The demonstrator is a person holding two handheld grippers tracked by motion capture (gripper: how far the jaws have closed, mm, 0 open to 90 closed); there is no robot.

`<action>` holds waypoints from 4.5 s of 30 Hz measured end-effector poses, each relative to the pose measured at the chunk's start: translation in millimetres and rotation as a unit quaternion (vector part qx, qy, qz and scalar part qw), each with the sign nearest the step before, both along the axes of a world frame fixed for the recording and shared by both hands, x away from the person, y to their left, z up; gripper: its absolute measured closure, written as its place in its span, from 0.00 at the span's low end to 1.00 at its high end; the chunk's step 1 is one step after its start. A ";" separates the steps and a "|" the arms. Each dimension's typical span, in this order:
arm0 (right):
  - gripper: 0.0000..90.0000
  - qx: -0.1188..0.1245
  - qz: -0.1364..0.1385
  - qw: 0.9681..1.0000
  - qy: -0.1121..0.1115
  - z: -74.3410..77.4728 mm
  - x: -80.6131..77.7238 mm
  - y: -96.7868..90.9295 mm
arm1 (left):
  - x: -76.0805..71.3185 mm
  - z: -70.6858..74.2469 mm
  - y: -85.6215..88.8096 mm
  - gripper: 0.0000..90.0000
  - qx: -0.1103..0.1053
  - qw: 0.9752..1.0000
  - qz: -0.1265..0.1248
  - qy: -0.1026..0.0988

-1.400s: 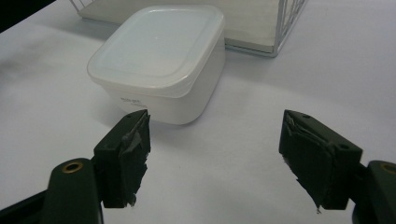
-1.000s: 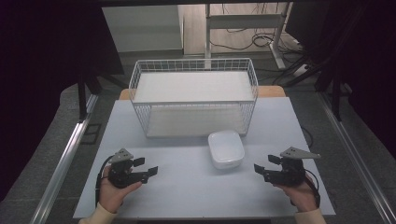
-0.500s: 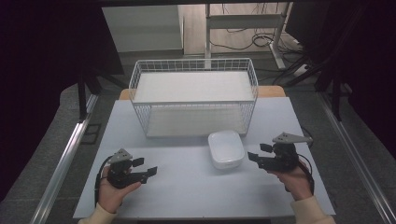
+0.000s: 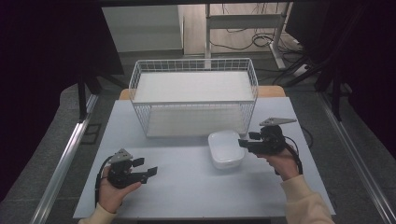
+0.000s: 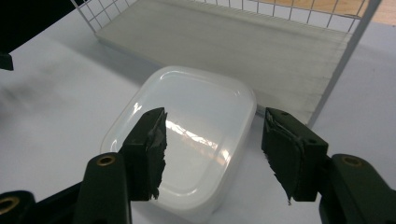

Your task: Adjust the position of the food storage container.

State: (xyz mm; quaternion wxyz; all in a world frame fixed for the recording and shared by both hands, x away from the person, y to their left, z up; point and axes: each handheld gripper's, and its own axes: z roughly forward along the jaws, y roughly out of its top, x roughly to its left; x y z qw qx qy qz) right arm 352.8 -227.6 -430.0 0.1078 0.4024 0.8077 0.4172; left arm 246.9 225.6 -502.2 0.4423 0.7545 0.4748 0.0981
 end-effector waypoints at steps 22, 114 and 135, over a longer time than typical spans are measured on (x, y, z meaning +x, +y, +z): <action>0.96 -0.044 0.009 0.999 0.009 2.5 54.1 53.8 | 0.4 -1.1 1.3 0.30 0.000 1.000 -0.001 0.001; 1.00 -0.094 0.014 0.995 0.033 -47.7 -29.1 -15.0 | 0.0 -0.4 -0.3 0.30 0.003 1.000 -0.004 -0.003; 1.00 -0.101 0.049 0.993 0.046 -54.6 -34.5 11.6 | -0.4 -0.5 -1.8 0.30 0.006 1.000 -0.006 -0.004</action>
